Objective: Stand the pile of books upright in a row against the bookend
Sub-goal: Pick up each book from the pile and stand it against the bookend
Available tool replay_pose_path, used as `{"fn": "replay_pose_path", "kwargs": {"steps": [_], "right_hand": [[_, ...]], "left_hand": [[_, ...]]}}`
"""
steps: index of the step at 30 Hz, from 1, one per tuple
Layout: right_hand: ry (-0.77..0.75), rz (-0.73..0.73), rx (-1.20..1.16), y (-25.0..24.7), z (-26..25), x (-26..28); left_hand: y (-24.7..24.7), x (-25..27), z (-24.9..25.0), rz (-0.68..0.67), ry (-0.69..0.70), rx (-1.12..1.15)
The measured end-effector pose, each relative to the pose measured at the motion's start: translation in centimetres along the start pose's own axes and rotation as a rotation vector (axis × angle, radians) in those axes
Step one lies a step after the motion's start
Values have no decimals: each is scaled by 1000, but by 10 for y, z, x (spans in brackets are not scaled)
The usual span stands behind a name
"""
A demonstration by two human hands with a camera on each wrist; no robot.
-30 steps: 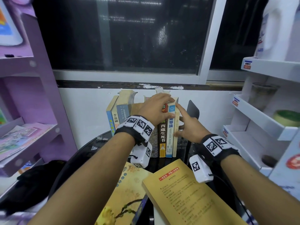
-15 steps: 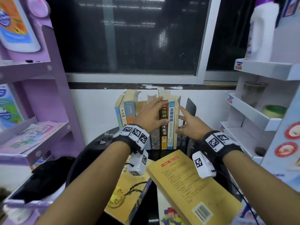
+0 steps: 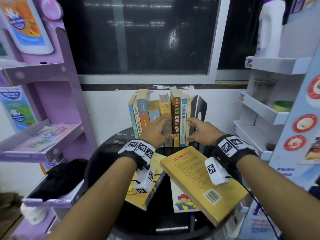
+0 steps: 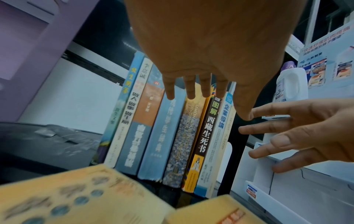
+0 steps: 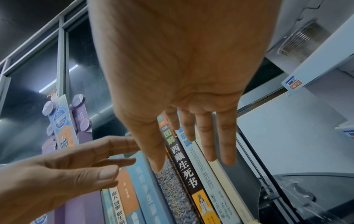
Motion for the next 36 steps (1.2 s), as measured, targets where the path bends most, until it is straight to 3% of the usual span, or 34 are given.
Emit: {"fn": "replay_pose_path", "kwargs": {"steps": [9,16,23,36], "right_hand": [[198,-149,156,20,34,23],[371,-241,136,26,54,34],[438,-303,117,32,61,36],[358,-285,258,37,59,35]], "left_hand": [[45,33,-3,-403,-246,100],[77,42,-1,-673,-381,109],[76,40,7,-624,-324,13],[82,40,3,-630,-323,-8]]}}
Point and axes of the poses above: each hand's wrist, its own x-axis away from the middle knuckle, its own y-axis out of the palm, z = x × y, the point moved 6 cm from there along -x, towards the middle knuckle, and after that the axes turned 13 degrees about -x, right-handed, at the moved point
